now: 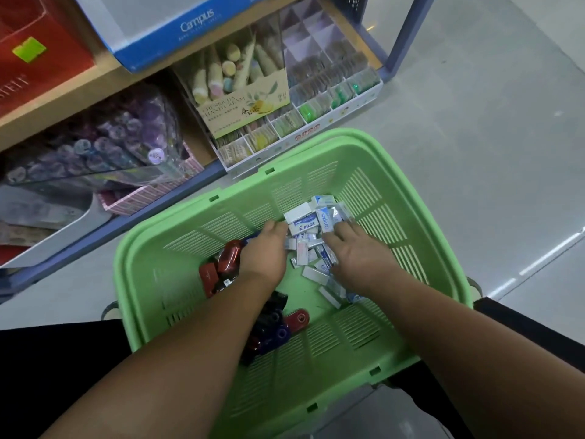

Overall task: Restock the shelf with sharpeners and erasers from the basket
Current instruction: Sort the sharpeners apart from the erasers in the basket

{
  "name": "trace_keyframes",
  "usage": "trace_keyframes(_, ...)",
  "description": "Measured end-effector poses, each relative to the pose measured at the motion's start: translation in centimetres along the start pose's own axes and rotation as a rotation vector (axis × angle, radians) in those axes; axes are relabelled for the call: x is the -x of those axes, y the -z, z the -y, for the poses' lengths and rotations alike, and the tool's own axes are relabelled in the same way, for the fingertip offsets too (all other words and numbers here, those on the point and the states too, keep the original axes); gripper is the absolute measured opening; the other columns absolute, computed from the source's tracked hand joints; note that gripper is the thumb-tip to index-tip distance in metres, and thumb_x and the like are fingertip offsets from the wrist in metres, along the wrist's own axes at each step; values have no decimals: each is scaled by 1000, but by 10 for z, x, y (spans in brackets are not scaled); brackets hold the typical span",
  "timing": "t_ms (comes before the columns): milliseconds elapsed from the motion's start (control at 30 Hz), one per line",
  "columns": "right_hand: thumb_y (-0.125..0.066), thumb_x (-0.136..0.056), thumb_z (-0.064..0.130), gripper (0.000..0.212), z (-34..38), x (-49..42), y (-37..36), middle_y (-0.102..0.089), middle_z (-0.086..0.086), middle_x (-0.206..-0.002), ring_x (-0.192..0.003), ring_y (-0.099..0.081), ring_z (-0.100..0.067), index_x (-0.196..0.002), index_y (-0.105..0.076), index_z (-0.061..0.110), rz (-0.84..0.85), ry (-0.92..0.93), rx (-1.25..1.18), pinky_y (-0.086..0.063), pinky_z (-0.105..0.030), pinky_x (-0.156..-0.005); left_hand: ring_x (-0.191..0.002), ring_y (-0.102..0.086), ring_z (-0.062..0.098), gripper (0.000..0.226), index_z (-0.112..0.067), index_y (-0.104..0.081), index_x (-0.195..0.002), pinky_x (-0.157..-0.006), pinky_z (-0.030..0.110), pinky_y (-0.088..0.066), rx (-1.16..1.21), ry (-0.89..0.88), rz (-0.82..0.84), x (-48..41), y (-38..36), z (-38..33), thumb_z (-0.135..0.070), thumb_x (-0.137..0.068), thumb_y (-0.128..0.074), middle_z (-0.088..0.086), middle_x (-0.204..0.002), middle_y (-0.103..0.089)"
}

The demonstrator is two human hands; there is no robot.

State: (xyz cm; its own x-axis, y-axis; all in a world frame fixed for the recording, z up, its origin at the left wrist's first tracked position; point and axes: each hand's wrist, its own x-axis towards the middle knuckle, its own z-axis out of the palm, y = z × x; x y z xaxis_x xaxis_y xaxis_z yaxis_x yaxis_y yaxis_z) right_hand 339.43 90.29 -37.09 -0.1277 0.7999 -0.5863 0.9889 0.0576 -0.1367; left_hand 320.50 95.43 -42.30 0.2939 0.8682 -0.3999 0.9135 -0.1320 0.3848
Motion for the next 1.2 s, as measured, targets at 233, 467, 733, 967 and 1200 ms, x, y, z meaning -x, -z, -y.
trace_keyframes(233, -57, -96, 27, 47, -5, -3, 6, -49, -9, -137, -119, -54, -31, -141, -46, 15, -207, -37, -202, -54, -43, -88, -73, -53, 19, 19, -23, -47, -83, -63, 28, -38, 227, 44, -61, 9, 1, 1, -27, -90, -65, 1, -89, -58)
trace_keyframes(467, -61, -92, 23, 17, 1, 4, 8, -63, -10, -96, -83, -61, -35, -102, -65, 11, -501, -52, -231, -47, -37, -59, -104, -60, 18, 45, -19, -59, -136, -89, 33, -51, 298, -90, 26, 17, 9, -21, -31, -94, -68, -1, -116, -65)
trace_keyframes(733, -57, -92, 26, 53, 61, -36, -2, -40, -9, -154, -150, -26, -28, -144, -48, 17, -137, 360, 157, -17, -47, -124, -151, -21, 26, 49, -20, -51, -145, -122, 55, -14, -465, -147, 259, 52, 28, 29, -43, -103, -43, 1, -167, -23)
trace_keyframes(967, -56, -90, 27, 53, 76, -55, -1, -50, -3, -144, -141, -36, -26, -141, -46, 19, -44, 271, 148, -18, -50, -122, -134, -48, 29, 54, -21, -53, -137, -111, 47, -43, -381, 69, 483, 44, 74, 14, -31, -87, -69, 5, -146, -49)
trace_keyframes(1200, -51, -95, 40, 33, 81, -40, 24, -68, 1, -120, -114, -61, -26, -124, -64, 30, -128, 161, -85, -53, -37, -90, -94, -60, 21, 40, -32, -62, -118, -75, 33, -48, -264, -66, 412, 55, 152, 3, -4, -90, -58, -5, -108, -65)
